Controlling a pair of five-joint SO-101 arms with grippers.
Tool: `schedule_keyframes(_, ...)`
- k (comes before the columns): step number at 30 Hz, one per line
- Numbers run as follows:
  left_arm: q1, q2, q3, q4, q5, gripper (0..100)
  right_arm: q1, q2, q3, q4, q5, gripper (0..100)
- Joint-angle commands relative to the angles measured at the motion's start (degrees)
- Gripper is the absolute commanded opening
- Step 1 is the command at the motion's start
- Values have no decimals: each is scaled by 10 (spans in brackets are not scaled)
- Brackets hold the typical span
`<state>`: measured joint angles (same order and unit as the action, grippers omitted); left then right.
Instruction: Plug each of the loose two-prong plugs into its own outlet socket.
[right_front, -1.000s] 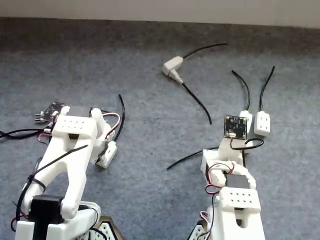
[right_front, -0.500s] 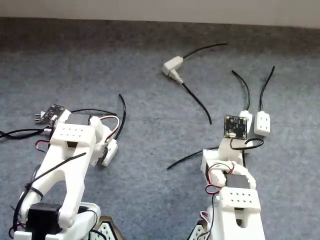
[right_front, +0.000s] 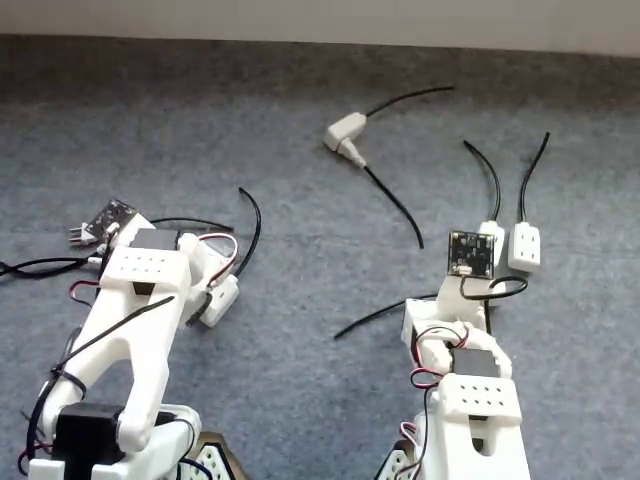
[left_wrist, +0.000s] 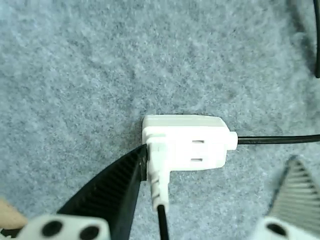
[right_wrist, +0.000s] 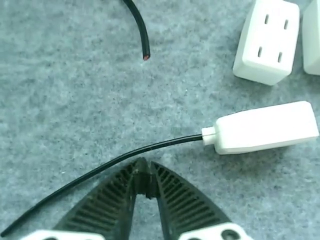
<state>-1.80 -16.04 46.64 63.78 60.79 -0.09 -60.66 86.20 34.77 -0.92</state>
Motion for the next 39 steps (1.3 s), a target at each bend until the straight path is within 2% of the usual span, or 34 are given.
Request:
schedule_keyframes(1,13,-4,-45,-14,-19,550,2,-11,-1,-13,-6,6)
schedule_keyframes(5,13,-4,-137,72,-119,549,2,-11,-1,-14,-6,6)
schedule_keyframes(10,13,-1,-279,200,-174,549,2,-11,-1,-14,-6,6)
schedule_keyframes(14,9,0,-353,254,-226,549,2,-11,-1,-14,-6,6)
schedule_keyframes(21,-2,1,-369,266,-367,549,2,-11,-1,-14,-6,6)
schedule_keyframes(23,-9,1,-369,265,-447,549,2,-11,-1,-14,-6,6)
schedule_keyframes(26,-7,1,-370,265,-620,549,2,-11,-1,-14,-6,6)
schedule_keyframes(28,-7,2,-369,265,-703,549,2,-11,-1,-14,-6,6)
schedule_keyframes(33,-7,36,-371,268,-792,548,2,-11,-1,-14,-6,6)
schedule_keyframes(36,-7,112,-376,265,-831,548,2,-11,-1,-14,-6,6)
schedule_keyframes(39,-7,206,-406,269,-840,548,2,-11,-1,-14,-6,6)
